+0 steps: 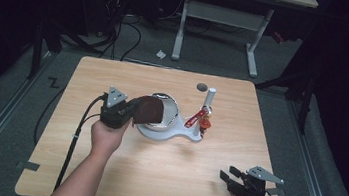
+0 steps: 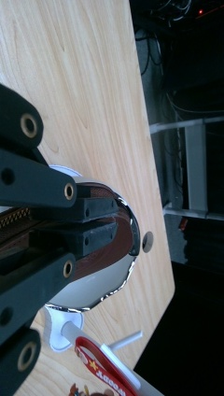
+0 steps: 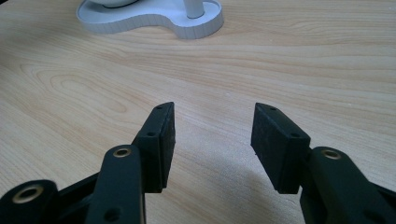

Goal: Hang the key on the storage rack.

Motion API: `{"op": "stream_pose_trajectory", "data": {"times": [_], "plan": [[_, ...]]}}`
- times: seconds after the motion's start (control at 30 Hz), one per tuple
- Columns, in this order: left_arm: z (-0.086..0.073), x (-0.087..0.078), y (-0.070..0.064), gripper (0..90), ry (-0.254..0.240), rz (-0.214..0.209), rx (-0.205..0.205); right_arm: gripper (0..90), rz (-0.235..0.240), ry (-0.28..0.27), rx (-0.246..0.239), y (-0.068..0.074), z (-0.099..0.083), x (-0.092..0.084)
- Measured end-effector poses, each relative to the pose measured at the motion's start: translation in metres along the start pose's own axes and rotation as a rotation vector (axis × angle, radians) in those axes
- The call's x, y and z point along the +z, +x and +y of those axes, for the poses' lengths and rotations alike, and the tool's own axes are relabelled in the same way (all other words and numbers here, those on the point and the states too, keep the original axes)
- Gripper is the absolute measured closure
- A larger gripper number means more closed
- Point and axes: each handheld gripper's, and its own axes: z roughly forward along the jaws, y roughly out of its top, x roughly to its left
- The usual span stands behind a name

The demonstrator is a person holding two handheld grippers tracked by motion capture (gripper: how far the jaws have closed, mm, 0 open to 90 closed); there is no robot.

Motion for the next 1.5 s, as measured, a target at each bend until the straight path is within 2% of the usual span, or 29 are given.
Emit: {"op": "stream_pose_trajectory", "data": {"times": [0.3,0.47,0.77,1.1,1.3,1.5], "plan": [[0.0,0.007,0.002,86.9,0.037,0.017,-0.031,50.2,0.002,-0.002,-0.001,0.0,0.0,0.0],[0.003,0.011,0.001,86.5,0.046,0.03,-0.028,50.2,0.004,0.0,0.002,0.0,0.0,0.0],[0.003,0.021,-0.001,84.6,0.044,0.053,-0.046,50.2,0.005,-0.002,-0.002,-0.002,0.0,0.0],[0.0,0.031,-0.003,83.6,0.041,0.056,-0.052,50.2,0.008,0.0,-0.003,0.0,0.0,0.0],[0.0,0.034,-0.005,80.8,0.036,0.044,-0.051,50.2,0.01,0.004,-0.005,0.0,0.0,0.001],[-0.001,0.031,-0.006,71.7,0.023,0.037,-0.06,50.2,0.012,0.004,-0.005,0.0,0.0,0.001]]}}
